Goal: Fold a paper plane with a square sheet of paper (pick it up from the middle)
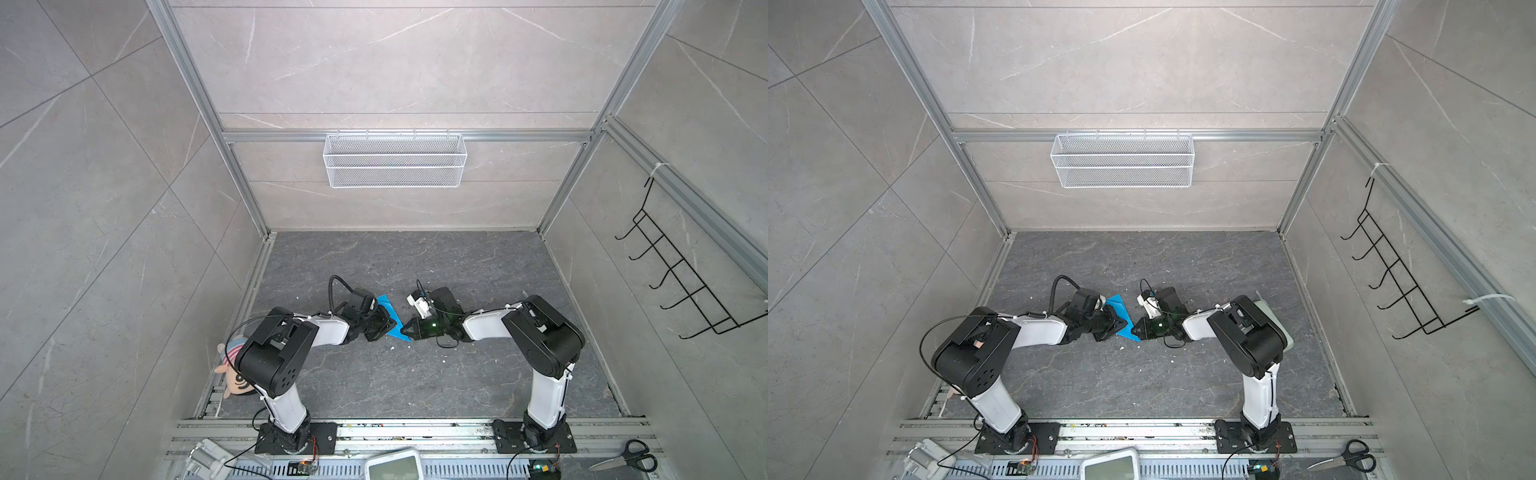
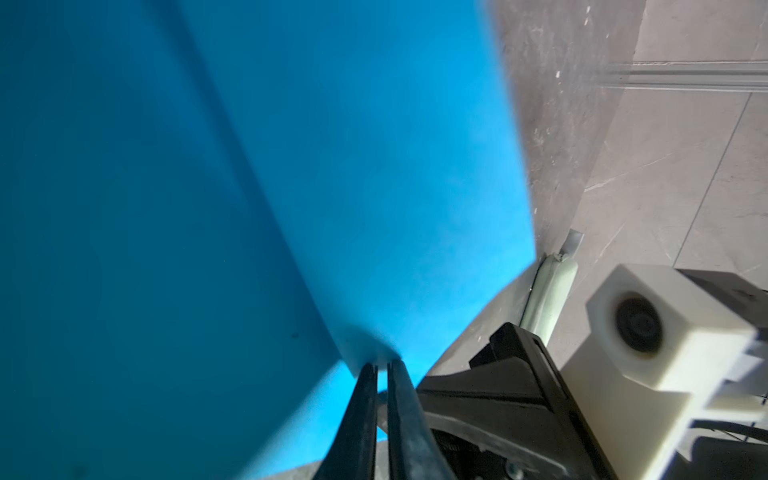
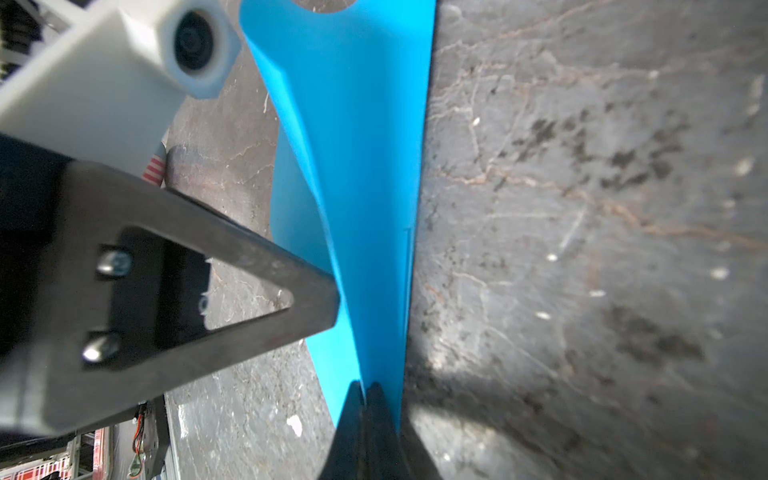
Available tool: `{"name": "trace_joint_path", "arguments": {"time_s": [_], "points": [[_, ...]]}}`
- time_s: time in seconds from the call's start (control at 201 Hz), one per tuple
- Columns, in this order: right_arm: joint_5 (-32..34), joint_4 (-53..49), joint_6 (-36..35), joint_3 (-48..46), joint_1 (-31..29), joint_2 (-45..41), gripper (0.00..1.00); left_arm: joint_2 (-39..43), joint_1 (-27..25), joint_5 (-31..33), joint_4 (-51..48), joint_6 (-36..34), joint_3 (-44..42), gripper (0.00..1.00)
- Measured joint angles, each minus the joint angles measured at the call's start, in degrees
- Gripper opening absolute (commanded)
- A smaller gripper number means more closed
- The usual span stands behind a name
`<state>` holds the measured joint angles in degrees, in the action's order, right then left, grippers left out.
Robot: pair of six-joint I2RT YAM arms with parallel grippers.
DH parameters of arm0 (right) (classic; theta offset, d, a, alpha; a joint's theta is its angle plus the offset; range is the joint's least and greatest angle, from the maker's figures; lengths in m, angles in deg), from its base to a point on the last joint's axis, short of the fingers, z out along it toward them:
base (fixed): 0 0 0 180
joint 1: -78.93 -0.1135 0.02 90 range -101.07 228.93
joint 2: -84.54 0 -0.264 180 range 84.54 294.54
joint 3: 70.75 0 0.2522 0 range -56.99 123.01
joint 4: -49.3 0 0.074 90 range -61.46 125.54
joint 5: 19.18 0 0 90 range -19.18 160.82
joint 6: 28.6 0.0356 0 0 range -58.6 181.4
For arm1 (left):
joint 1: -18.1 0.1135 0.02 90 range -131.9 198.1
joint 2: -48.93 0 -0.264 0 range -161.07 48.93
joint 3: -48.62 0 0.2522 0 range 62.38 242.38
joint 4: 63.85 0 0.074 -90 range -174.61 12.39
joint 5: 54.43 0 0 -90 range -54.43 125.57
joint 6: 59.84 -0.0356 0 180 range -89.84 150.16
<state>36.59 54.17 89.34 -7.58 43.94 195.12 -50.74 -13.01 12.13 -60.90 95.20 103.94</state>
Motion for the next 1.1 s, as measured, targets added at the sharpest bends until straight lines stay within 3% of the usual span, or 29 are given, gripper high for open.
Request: {"name": "trace_joint_path", "arguments": {"time_s": [0.732,1.095], "points": [[-2.75,-3.89,0.85,2.89,0.79,1.51,0.05,-0.96,1.27,-1.38,4.20,-1.77,0.42,0.12],[-2.86,-5.35,0.83,3.61,0.83,1.62,0.07,-1.95,1.62,-0.96,1.46,-3.41,2.01,0.10]]}}
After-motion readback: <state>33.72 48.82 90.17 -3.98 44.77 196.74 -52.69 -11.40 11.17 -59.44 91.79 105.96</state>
